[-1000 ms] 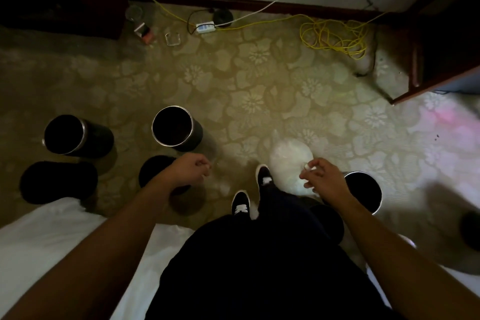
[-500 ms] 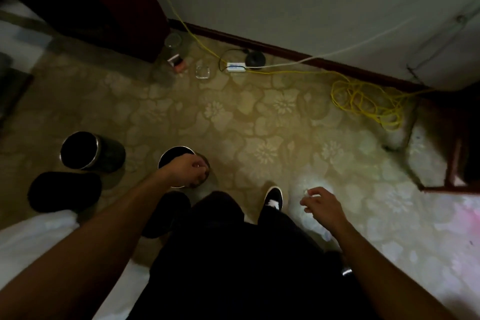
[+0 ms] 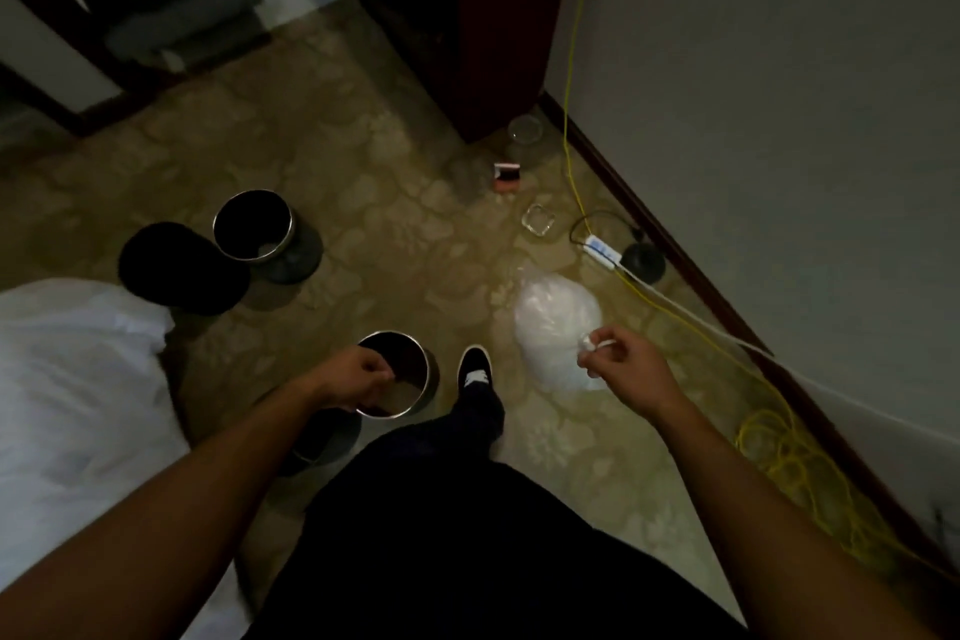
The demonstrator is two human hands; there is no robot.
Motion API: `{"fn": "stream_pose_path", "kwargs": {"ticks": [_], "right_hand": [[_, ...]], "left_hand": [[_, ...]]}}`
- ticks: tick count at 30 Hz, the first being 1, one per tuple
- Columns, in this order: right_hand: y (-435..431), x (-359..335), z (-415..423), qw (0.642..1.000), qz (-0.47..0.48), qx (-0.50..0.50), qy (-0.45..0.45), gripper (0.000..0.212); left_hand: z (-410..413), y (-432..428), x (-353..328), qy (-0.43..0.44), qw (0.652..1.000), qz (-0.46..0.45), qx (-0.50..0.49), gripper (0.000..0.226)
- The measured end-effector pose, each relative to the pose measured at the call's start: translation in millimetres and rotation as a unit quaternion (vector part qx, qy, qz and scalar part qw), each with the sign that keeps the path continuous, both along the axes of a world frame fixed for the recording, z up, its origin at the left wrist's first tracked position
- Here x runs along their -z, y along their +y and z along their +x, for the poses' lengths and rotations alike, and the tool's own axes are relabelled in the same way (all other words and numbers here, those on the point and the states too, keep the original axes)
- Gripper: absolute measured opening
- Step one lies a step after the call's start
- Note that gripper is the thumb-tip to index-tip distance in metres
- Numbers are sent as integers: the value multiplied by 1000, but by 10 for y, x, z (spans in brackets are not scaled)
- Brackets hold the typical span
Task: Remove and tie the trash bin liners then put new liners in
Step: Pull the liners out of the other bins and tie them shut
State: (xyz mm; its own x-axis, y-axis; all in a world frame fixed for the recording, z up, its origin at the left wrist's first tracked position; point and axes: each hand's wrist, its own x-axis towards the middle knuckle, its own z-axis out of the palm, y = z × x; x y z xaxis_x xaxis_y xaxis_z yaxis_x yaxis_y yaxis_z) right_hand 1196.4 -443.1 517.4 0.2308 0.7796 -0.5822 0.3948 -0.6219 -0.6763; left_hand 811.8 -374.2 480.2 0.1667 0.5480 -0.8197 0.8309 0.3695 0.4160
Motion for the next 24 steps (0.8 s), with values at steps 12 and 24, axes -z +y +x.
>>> {"fn": "stream_pose_path", "kwargs": {"ticks": [12,24], "right_hand": [[2114,-45,391,974,-44,-58,-213,20],[4731,332,498,961,-125,-184,-167,20]], "left_hand": [[723,2288,-229,-118,990,53,-47,14],[533,4496,-403,-44,974,104,-194,18]]}}
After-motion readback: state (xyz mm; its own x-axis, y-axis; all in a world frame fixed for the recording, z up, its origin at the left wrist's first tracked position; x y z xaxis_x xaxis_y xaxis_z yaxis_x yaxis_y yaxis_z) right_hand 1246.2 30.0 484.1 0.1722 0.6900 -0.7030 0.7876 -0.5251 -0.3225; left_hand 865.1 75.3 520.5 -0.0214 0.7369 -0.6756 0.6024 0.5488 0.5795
